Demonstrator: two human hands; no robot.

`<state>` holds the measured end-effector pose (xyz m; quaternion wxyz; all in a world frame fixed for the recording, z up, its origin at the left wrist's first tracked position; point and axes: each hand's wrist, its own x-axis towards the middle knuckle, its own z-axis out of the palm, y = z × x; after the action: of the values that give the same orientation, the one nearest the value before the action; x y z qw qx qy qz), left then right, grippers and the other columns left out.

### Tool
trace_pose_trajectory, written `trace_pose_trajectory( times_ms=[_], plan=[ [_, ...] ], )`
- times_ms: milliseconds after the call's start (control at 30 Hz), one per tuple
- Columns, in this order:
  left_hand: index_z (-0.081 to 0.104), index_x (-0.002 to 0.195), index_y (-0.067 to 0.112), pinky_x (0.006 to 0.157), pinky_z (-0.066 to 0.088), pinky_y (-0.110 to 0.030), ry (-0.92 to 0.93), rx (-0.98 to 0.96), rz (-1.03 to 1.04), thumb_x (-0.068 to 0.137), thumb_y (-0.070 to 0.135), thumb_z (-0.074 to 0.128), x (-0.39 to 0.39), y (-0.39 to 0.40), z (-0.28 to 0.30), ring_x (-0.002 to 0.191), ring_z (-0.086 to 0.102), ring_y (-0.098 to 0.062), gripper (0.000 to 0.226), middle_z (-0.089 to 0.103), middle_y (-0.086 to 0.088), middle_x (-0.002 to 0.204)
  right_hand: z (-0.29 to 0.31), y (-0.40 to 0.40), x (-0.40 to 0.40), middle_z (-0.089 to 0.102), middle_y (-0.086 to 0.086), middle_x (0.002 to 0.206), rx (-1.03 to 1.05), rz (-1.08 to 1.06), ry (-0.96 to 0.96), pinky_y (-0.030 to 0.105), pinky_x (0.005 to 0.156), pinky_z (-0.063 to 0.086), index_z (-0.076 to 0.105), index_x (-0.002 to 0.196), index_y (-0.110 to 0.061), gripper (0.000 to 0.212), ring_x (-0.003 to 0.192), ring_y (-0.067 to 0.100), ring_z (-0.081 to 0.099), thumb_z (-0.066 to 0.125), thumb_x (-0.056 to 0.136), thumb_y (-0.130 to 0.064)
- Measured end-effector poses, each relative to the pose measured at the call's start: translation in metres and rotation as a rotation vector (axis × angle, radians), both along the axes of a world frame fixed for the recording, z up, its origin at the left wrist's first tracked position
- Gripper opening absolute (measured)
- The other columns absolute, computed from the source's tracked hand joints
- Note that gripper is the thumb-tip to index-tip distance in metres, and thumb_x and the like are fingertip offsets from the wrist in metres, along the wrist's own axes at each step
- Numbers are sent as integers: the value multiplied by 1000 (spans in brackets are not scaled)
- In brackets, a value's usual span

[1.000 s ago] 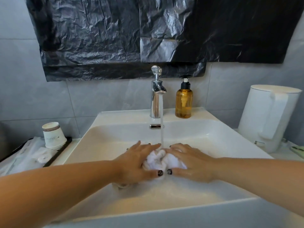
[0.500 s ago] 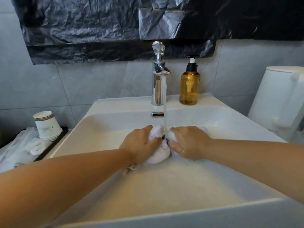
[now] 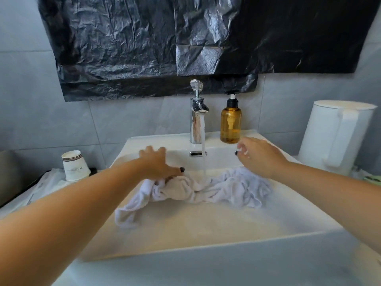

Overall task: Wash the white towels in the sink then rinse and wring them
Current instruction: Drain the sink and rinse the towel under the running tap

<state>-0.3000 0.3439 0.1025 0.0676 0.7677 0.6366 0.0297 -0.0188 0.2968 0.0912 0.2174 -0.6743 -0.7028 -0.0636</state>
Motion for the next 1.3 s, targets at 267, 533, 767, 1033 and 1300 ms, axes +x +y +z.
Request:
trace_pose_trajectory(
  times_ms=[267, 533, 767, 1033, 1300],
  plan=[
    [19, 153, 6, 116, 29, -44, 432, 122, -592, 101, 51, 31, 38, -26, -62, 139, 34, -29, 70, 33, -13, 153, -52, -12, -50, 13, 2, 159, -434, 262, -517, 54, 113, 21, 0, 154, -26, 88, 143, 27, 18, 31, 89, -75],
    [40, 115, 17, 69, 37, -36, 283, 231, -515, 98, 39, 43, 46, -5, -65, 100, 57, -31, 28, 58, -6, 113, -63, 33, -41, 49, 4, 130, -158, 371, -623, 37, 83, 40, 36, 137, -17, 58, 116, 24, 48, 26, 94, -54],
    [44, 109, 21, 70, 37, -37, 205, 231, -432, 101, 47, 28, 53, 4, -62, 80, 47, -24, 31, 63, -5, 104, -61, 43, -44, 63, 2, 111, -19, 404, -605, 34, 75, 45, 49, 119, -16, 40, 96, 25, 62, 33, 100, -48],
    [44, 100, 20, 69, 41, -33, 406, 236, -522, 87, 59, 53, 62, -8, -31, 76, 52, -26, 42, 51, -2, 82, -19, 38, -12, 50, -8, 109, -315, 398, -531, 40, 83, 49, 48, 123, -32, 28, 97, 17, 54, 46, 96, -37],
    [54, 65, 13, 53, 35, -27, -696, 164, -135, 78, 5, 54, 60, -20, 50, 64, 46, -19, 15, 51, -3, 64, 15, 2, 41, 65, 2, 106, -154, 101, 9, 23, 84, 44, 71, 109, -11, 41, 98, 19, 58, 41, 89, 9]
  ],
)
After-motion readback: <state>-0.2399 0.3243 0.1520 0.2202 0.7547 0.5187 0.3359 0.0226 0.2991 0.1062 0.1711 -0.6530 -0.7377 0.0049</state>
